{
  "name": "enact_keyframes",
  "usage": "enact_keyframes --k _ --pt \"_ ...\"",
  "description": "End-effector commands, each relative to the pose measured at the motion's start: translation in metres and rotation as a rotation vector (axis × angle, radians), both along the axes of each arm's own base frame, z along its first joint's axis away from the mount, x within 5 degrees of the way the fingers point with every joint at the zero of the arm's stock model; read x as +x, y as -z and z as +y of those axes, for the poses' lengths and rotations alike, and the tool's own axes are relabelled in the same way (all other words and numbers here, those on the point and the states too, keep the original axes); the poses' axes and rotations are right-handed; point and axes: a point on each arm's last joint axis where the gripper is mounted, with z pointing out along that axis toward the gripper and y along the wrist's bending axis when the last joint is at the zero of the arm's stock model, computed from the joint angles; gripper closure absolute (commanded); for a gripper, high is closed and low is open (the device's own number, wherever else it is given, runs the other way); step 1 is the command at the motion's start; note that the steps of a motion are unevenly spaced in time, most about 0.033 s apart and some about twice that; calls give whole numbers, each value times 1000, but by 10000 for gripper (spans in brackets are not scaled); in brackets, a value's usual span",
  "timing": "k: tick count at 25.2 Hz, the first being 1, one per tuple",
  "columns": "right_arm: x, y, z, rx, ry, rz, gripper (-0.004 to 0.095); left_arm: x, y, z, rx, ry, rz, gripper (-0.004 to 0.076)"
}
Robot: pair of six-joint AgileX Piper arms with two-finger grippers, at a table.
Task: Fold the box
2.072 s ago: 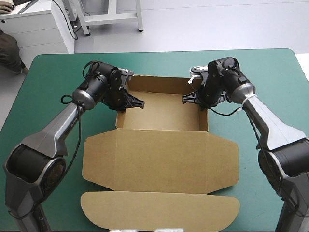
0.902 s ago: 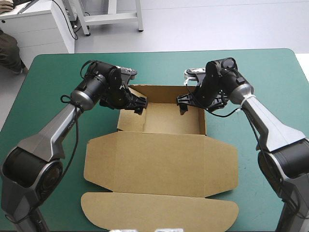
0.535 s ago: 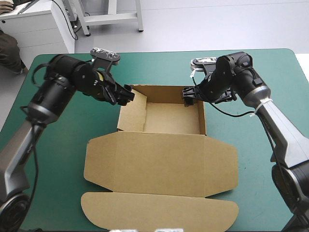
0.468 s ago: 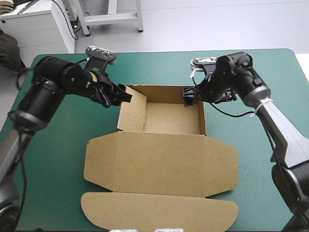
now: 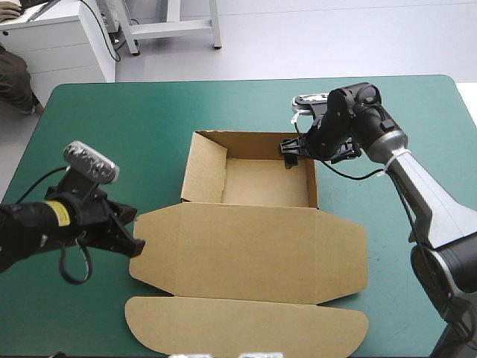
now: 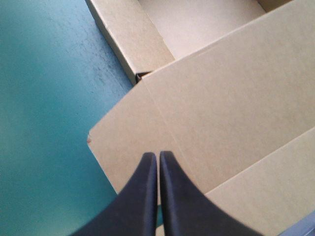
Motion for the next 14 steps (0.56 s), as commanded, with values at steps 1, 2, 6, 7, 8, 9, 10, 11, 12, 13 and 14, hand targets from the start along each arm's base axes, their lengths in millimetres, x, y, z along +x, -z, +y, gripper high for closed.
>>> enact_keyframes --k 1,2,6,7,8,9,10,11,12,13,14 --pt "-1 -10 -3 -10 0 -27 -22 -32 6 14 -15 9 -4 731" --pt "1 -7 -3 -18 0 -21 -22 -39 9 18 -20 7 -11 731" --pt "13 15 -1 -68 -1 18 -18 -70 28 34 -48 -10 -35 731" --pt "16 20 0 -77 -11 26 -18 -78 35 40 -60 -39 -42 731" --pt "17 23 0 -80 -14 31 -18 -81 37 42 -65 -55 -43 731" --pt "18 26 1 -81 -14 39 -17 -84 40 44 -74 -74 -41 731" --pt "20 29 1 -85 -20 45 -9 -85 42 45 -75 -82 -41 731" --pt "21 32 2 -88 -23 51 13 -87 43 46 -78 -84 -41 731" --pt "22 35 2 -91 -23 57 39 -87 45 46 -77 -86 -35 731" --pt "23 38 3 -94 -25 64 84 -86 48 46 -73 -86 -28 731" --pt "24 41 4 -96 -26 74 189 -85 51 45 -67 -87 -18 731"
